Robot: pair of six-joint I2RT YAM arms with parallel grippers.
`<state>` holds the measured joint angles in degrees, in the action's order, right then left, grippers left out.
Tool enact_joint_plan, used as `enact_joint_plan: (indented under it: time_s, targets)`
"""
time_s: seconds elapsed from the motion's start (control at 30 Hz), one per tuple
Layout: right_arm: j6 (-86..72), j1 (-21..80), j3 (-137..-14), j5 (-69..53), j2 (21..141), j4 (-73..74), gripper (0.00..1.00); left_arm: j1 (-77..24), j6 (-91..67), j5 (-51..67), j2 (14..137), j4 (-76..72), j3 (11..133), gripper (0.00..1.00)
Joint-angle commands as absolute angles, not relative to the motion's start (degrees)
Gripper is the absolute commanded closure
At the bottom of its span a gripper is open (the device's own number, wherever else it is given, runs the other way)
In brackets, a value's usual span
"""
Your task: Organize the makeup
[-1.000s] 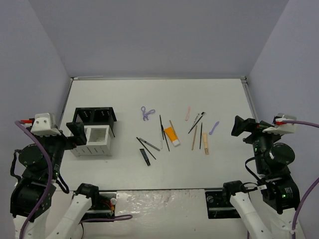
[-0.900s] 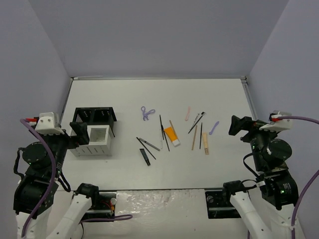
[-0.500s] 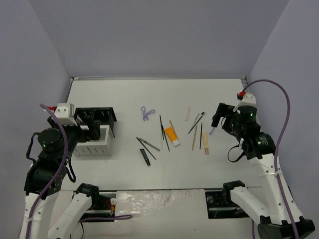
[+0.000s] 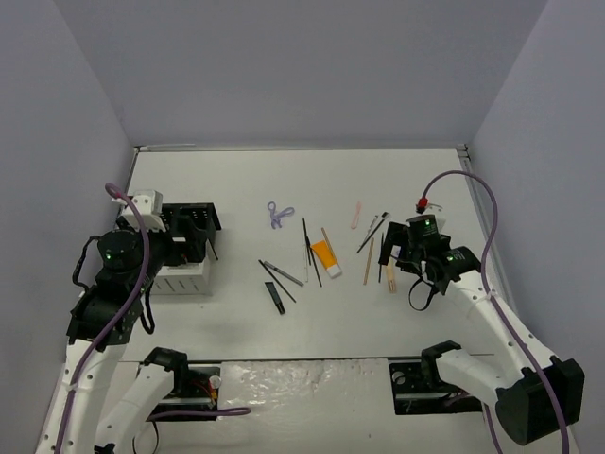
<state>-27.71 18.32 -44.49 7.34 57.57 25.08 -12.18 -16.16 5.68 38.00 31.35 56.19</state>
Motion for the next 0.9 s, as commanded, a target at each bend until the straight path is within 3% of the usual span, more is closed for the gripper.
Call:
enact_joint_plan:
  time_s: [0.0,0.37,0.6,0.87]
  targets:
    - [-32.6,21.4,-43.3,12.9,62.4,22.8,0.01,-12.6,-18.0,8.1,40.5,25.2,56.4,0.03]
    - [-36.4,22.4,-37.5,15.6,70.0,16.2,0.21,-12.6,-16.4,6.3,42.4,25.1,53.8,0.03]
    - [-36.8,22.2,-37.8,15.3,74.1,13.8,0.39,-12.6,-15.7,5.7,42.2,25.7,53.6,0.03]
    - [-37.9,21.9,-36.7,14.2,75.5,12.9,0.46,-12.6,-15.5,5.3,41.9,26.2,53.4,0.03]
